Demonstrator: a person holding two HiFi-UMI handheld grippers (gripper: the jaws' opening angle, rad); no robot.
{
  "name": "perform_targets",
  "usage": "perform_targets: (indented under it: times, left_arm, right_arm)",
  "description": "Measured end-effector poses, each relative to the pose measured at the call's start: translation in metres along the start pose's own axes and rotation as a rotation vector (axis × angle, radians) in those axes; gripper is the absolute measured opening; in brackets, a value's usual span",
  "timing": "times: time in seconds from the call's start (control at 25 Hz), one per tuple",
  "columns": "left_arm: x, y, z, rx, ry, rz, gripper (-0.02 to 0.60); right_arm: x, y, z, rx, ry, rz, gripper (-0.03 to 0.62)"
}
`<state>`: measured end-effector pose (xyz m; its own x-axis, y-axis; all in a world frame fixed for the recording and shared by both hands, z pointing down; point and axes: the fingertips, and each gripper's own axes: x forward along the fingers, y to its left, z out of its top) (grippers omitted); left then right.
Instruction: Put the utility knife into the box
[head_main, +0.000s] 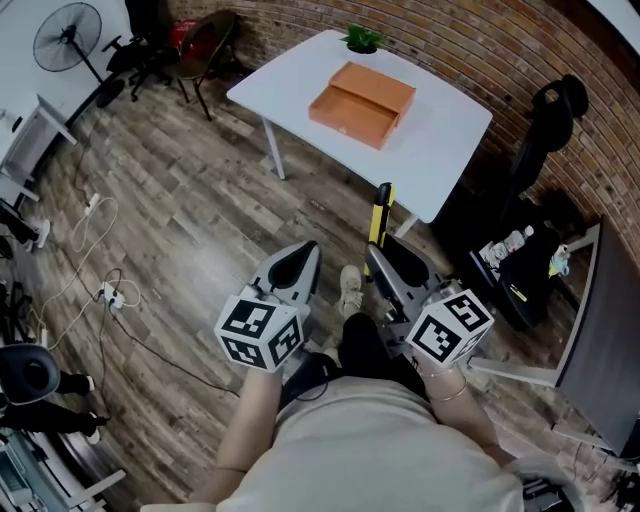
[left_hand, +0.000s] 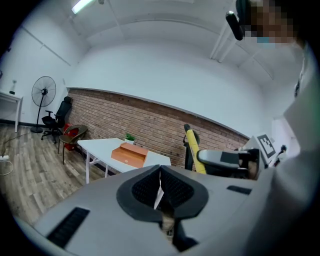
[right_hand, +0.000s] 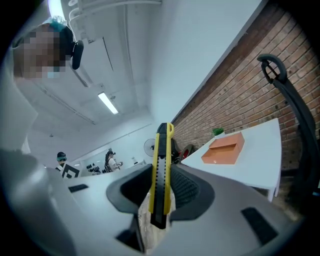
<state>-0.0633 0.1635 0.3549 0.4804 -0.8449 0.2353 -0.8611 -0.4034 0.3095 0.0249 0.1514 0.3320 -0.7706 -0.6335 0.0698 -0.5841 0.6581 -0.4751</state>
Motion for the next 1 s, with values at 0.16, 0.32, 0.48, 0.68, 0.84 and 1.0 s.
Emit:
perform_targets:
  times: [0.16, 0.32, 0.48, 0.68, 0.84, 1.0]
  left_arm:
    - [0.039, 0.025, 0.013, 0.002, -0.002, 0.020, 0.006]
    - [0.085, 0.047, 0.032, 0.007, -0.002, 0.019, 0.006]
    - [0.136, 0.068, 0.058, 0.012, 0.001, 0.026, 0.006]
    - [0.195, 0.095, 0.088, 0.013, -0.006, 0.042, 0.008]
    - [0.244, 0.118, 0.109, 0.005, -0.020, 0.055, 0.006]
    - [0.263, 0.127, 0.113, -0.007, -0.026, 0.070, 0.006]
  right_arm:
    - [0.036, -0.032, 0.014, 0.013, -0.003, 0.022, 0.114]
    - [0.075, -0.066, 0.035, 0.010, -0.002, 0.038, 0.114]
    - [0.116, -0.107, 0.068, 0.010, -0.006, 0.051, 0.114]
    - [0.163, -0.151, 0.104, 0.000, -0.004, 0.081, 0.114]
    - [0.197, -0.189, 0.127, -0.009, 0.003, 0.101, 0.114]
    - [0.211, -0.206, 0.134, -0.013, 0.022, 0.110, 0.114]
